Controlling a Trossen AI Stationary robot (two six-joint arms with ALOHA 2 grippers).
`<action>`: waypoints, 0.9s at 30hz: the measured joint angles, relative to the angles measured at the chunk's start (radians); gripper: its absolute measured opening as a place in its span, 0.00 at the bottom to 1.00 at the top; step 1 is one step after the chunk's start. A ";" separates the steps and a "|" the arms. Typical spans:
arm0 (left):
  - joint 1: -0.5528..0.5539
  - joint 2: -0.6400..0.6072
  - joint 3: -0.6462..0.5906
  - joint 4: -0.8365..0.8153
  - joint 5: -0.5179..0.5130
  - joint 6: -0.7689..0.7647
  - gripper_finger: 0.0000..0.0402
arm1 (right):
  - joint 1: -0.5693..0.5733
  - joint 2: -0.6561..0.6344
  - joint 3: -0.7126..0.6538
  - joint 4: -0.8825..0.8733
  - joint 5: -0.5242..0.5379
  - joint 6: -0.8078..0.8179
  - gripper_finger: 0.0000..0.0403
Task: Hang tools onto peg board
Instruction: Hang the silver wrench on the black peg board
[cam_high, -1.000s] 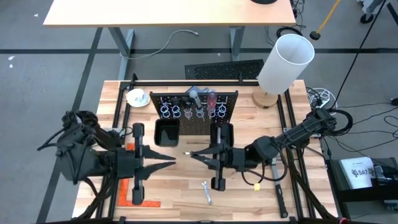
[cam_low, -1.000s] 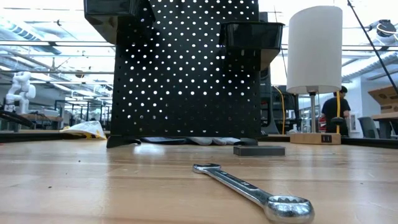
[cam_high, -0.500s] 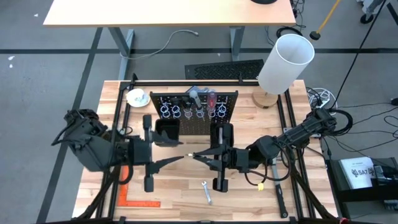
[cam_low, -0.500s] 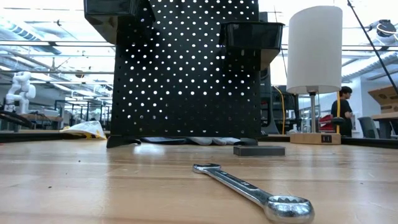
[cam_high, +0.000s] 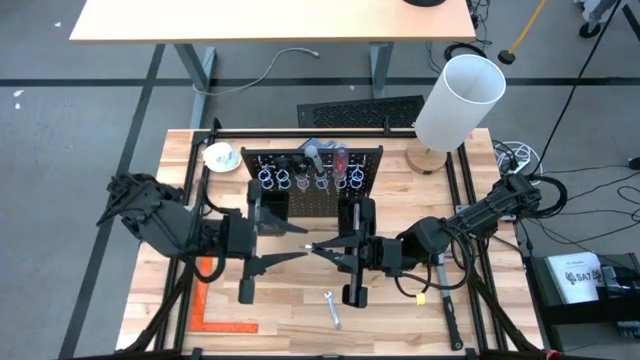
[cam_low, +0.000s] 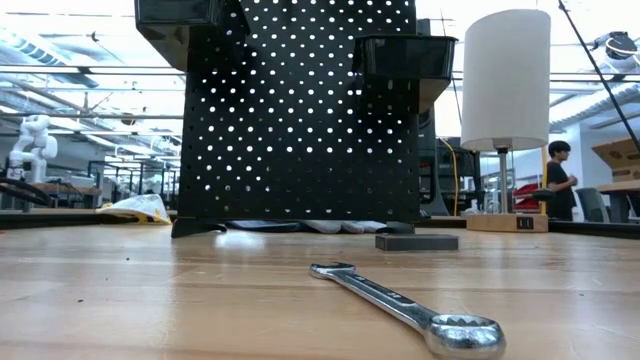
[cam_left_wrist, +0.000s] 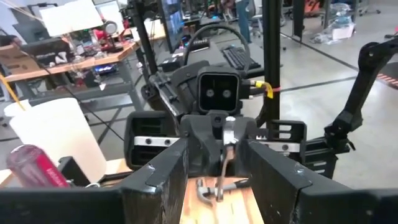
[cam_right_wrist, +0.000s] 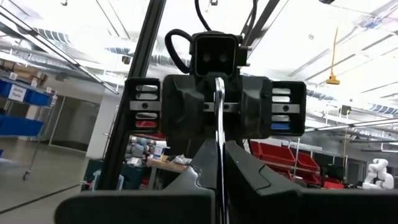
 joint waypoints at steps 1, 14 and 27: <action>0.003 0.004 0.000 0.001 0.003 0.001 0.41 | 0.000 0.000 0.000 0.001 0.000 0.000 0.01; 0.029 0.040 0.000 0.098 0.065 0.080 0.21 | 0.000 0.000 0.000 0.018 0.000 -0.008 0.01; 0.034 0.040 0.000 0.098 0.069 0.080 0.05 | 0.000 0.000 0.000 0.021 -0.006 -0.010 0.01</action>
